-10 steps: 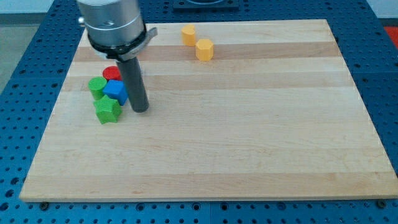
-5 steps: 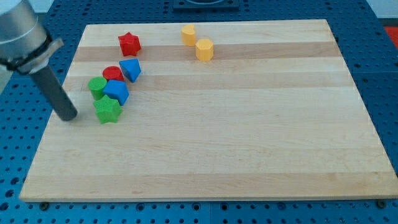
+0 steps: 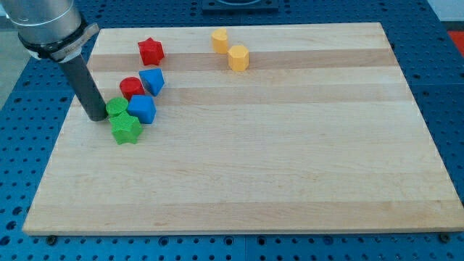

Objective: Push the blue cube and green circle towards the right side of the board

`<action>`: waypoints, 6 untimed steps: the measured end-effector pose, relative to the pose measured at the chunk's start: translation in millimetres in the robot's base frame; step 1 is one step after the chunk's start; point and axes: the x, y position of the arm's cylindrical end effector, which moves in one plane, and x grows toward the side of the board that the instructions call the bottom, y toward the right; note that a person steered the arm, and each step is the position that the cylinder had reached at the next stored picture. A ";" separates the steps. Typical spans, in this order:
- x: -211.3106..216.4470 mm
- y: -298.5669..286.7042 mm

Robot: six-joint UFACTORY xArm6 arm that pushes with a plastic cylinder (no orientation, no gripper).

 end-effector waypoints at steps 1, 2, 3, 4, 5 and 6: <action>0.0 3.2; -1.1 49.9; -1.1 67.2; -3.9 92.7; -5.0 110.1; -5.0 105.4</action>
